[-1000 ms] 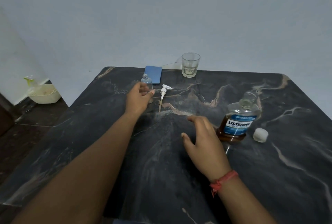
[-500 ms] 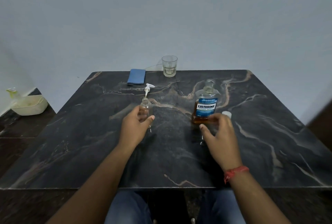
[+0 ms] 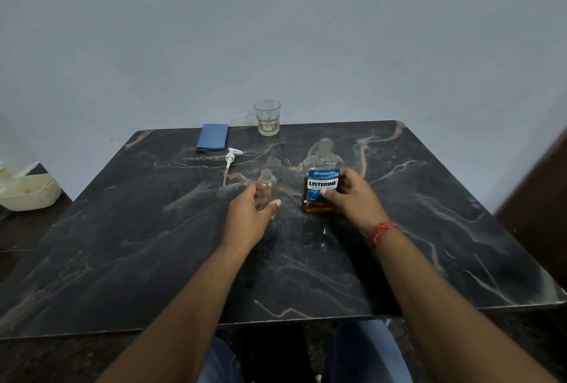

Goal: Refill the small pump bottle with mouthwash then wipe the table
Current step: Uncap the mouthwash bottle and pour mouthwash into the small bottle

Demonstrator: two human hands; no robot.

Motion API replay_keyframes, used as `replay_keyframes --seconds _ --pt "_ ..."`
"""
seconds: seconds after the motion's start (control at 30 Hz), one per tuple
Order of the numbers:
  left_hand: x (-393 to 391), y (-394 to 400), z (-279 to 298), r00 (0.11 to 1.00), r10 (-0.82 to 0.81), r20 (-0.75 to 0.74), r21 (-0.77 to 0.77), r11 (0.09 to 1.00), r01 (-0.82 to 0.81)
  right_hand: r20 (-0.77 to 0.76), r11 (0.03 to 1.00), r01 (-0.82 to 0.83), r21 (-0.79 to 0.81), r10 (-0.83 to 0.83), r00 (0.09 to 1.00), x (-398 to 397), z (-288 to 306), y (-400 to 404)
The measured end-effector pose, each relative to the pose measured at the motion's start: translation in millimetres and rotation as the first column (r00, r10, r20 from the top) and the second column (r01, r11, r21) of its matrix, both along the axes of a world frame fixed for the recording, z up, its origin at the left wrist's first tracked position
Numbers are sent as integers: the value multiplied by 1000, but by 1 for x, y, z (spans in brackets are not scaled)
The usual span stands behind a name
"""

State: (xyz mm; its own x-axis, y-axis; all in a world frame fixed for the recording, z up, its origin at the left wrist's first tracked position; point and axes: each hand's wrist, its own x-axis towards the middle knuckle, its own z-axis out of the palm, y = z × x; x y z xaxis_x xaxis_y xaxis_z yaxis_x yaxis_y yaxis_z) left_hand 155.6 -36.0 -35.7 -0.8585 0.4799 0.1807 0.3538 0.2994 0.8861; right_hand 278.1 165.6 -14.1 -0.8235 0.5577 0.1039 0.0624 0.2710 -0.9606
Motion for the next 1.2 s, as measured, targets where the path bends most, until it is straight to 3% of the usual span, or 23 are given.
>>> replay_keyframes --seconds 0.5,0.73,0.87,1.03,1.2 --pt "1 -1 -6 1000 2 -14 23 1000 -1 -87 998 -65 18 66 994 0 2 -16" --pt "0 -1 -8 1000 0 0 65 998 0 37 932 -115 344 109 993 -1 18 -10" --pt "0 -1 -10 1000 1 9 78 997 -2 110 885 -130 446 90 990 -6 25 -7" --pt "0 -1 -10 1000 -2 11 71 998 1 149 751 -128 647 41 988 -10 34 -7" --pt "-1 0 -12 1000 6 2 72 997 -6 170 654 -116 747 -19 985 -12 44 -8"
